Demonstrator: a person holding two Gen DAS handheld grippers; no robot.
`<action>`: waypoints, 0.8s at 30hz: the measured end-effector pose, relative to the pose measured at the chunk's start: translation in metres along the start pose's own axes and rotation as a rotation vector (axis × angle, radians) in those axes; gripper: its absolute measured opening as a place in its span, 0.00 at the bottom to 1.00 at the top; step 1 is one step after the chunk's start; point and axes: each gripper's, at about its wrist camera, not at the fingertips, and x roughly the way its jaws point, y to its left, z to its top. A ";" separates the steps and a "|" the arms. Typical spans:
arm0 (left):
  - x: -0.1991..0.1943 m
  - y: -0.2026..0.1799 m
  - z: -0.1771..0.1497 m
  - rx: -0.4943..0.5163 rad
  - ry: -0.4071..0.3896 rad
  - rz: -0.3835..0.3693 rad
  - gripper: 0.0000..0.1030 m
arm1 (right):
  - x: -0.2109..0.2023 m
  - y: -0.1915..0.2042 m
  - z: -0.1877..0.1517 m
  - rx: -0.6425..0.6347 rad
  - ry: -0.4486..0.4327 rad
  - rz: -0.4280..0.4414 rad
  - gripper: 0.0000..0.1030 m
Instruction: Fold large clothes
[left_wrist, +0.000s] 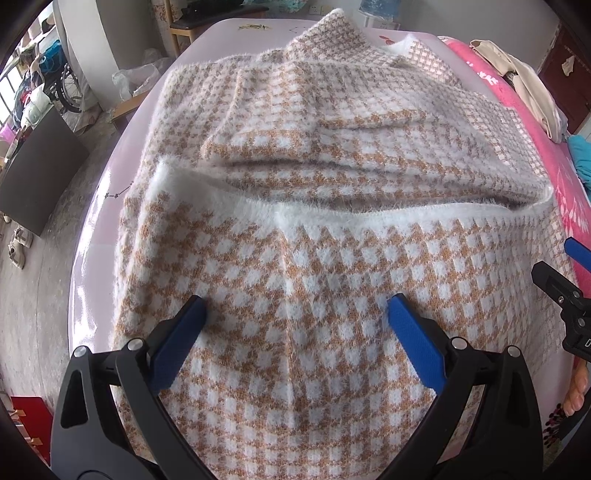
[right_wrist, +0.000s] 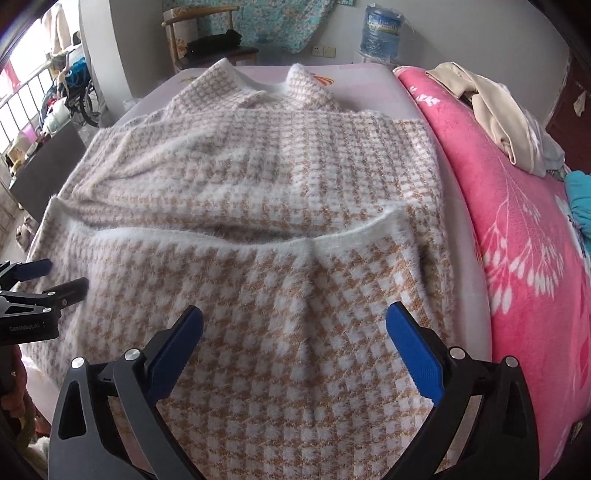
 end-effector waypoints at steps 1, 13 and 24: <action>0.000 0.000 0.000 0.000 0.000 -0.001 0.93 | 0.000 0.003 0.001 -0.009 -0.002 -0.003 0.94; 0.000 0.000 -0.001 0.012 -0.012 0.003 0.94 | 0.018 0.007 0.003 -0.003 0.046 0.088 0.94; -0.049 0.023 0.010 0.029 -0.159 -0.073 0.93 | -0.019 -0.007 0.073 -0.058 -0.038 0.160 0.94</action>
